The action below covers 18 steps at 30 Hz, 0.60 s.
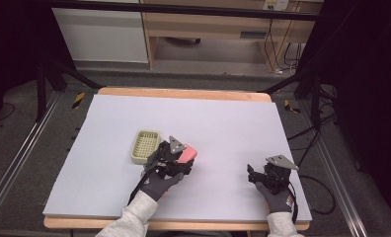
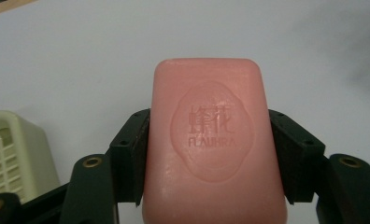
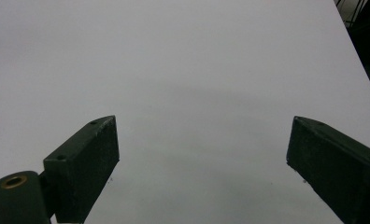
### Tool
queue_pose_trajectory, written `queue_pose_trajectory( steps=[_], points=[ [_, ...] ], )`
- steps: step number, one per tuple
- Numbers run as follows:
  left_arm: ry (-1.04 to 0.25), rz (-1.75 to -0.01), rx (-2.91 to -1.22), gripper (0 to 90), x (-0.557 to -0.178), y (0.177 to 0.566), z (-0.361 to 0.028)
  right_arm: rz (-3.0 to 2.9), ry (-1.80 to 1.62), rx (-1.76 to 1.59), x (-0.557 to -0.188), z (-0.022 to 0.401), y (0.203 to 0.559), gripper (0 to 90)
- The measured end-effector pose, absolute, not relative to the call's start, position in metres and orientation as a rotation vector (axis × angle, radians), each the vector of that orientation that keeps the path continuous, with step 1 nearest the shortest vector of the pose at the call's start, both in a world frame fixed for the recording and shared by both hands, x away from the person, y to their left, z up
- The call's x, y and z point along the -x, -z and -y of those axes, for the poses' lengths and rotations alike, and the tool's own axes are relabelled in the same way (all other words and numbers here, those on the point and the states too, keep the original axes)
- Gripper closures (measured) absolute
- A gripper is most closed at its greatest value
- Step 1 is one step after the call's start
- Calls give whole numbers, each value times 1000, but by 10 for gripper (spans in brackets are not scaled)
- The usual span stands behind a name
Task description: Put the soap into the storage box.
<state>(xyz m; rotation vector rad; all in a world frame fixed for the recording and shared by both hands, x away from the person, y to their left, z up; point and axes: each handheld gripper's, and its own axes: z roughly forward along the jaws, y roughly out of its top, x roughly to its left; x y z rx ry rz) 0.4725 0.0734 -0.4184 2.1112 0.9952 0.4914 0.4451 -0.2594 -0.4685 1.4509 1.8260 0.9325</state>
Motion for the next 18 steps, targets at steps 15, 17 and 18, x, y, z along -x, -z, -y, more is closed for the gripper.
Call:
queue_pose_trajectory(
  steps=[15,17,18],
  points=[
    [-525,-1068,-2054,369,-475,410,-115,-1827,-925,-1451,-445,259,469,96],
    [-527,-1077,-2043,369,-475,410,-118,-1827,-926,-1452,-445,259,469,95],
    [-528,-1080,-2049,369,-475,409,-120,-1828,-927,-1453,-445,259,469,96]
  ],
)
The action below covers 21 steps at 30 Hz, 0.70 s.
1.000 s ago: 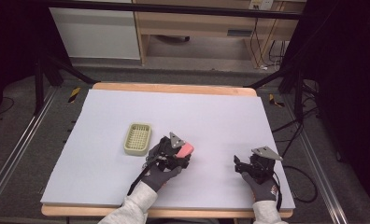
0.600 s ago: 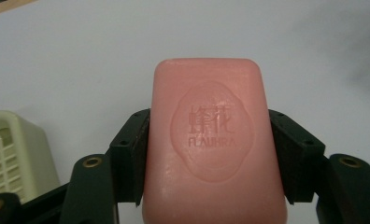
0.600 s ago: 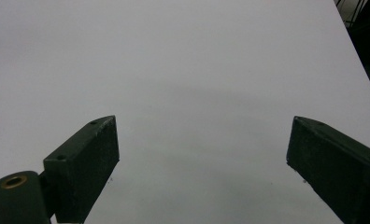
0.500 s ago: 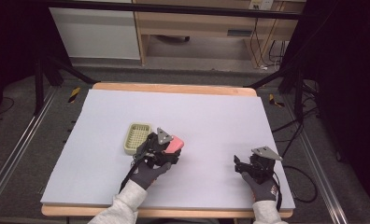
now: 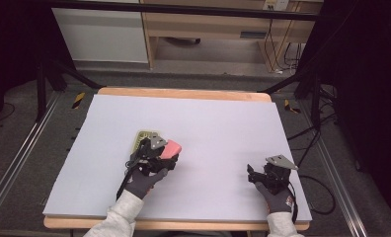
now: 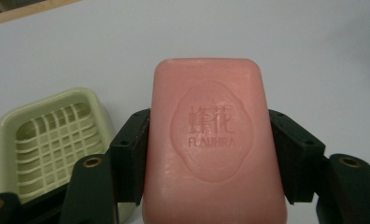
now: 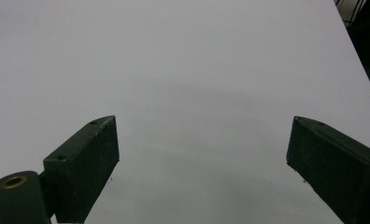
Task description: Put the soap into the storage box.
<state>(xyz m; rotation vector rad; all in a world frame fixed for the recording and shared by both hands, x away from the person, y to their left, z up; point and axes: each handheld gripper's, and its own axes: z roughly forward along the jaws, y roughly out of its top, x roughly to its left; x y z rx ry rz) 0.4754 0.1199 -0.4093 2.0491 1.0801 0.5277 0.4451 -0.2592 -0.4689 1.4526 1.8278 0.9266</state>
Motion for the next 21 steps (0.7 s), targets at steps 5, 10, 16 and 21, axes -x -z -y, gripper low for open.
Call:
queue_pose_trajectory(
  steps=[5,10,16,21],
  points=[
    [-537,-1113,-2014,370,-479,408,-132,-1829,-931,-1449,-445,258,468,96],
    [-547,-1139,-1999,369,-482,410,-139,-1830,-931,-1447,-445,258,468,96],
    [-558,-1168,-1971,370,-486,408,-149,-1834,-926,-1440,-445,257,469,96],
    [-567,-1189,-1947,370,-490,406,-156,-1837,-922,-1443,-445,257,469,95]
  ],
)
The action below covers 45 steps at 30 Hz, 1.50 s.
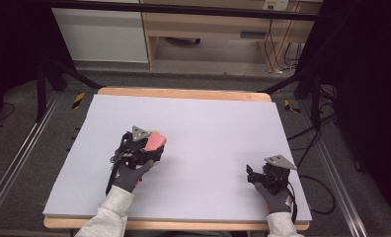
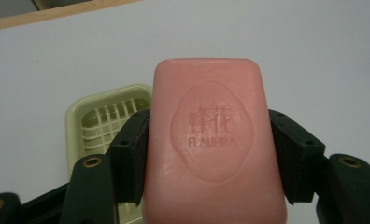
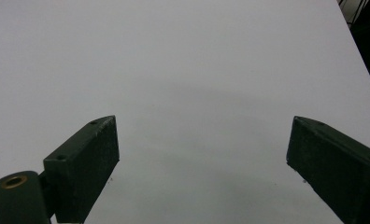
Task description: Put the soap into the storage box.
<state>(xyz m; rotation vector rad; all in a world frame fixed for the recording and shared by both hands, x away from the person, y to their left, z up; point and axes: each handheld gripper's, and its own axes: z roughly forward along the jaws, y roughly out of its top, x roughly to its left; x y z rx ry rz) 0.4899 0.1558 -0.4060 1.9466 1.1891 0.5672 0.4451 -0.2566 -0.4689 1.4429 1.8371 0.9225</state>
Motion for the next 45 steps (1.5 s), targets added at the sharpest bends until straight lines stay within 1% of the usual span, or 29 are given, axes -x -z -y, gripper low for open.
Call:
queue_pose_trajectory(
  steps=[8,29,45],
  points=[
    [-579,-1225,-1924,369,-498,406,-166,-1835,-922,-1442,-445,256,469,95],
    [-600,-1277,-1888,370,-514,408,-176,-1838,-916,-1442,-448,254,471,95],
    [-617,-1325,-1895,369,-527,423,-180,-1834,-911,-1441,-448,254,471,95]
  ],
)
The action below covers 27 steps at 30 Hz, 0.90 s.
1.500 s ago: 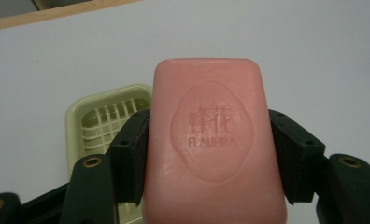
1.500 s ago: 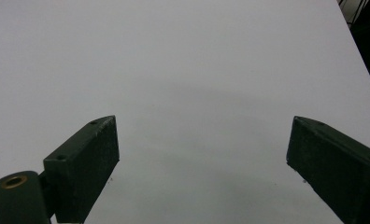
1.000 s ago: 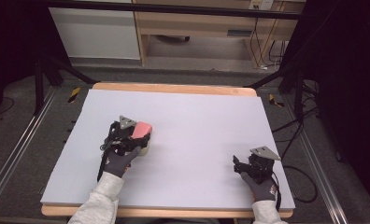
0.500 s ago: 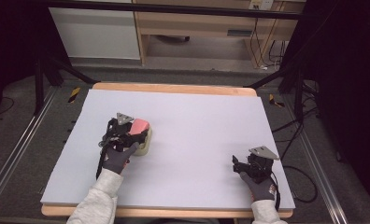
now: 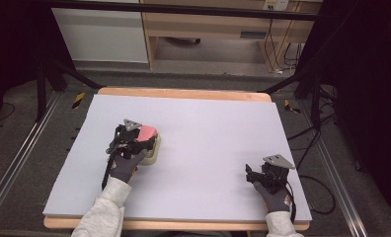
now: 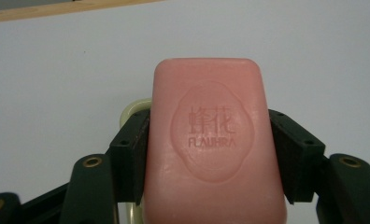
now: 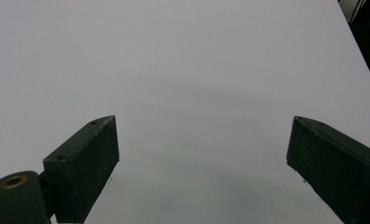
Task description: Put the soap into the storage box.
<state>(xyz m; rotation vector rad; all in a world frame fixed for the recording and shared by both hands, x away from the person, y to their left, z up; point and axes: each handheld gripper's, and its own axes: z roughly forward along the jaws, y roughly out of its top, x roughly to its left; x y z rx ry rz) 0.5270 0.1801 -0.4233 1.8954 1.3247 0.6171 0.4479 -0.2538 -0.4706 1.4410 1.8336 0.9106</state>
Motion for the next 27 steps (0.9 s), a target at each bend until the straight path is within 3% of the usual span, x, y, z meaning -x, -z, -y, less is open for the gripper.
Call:
queue_pose_trajectory(
  steps=[27],
  points=[
    [-617,-1365,-1917,369,-533,441,-182,-1834,-908,-1445,-448,254,471,95]
  ],
)
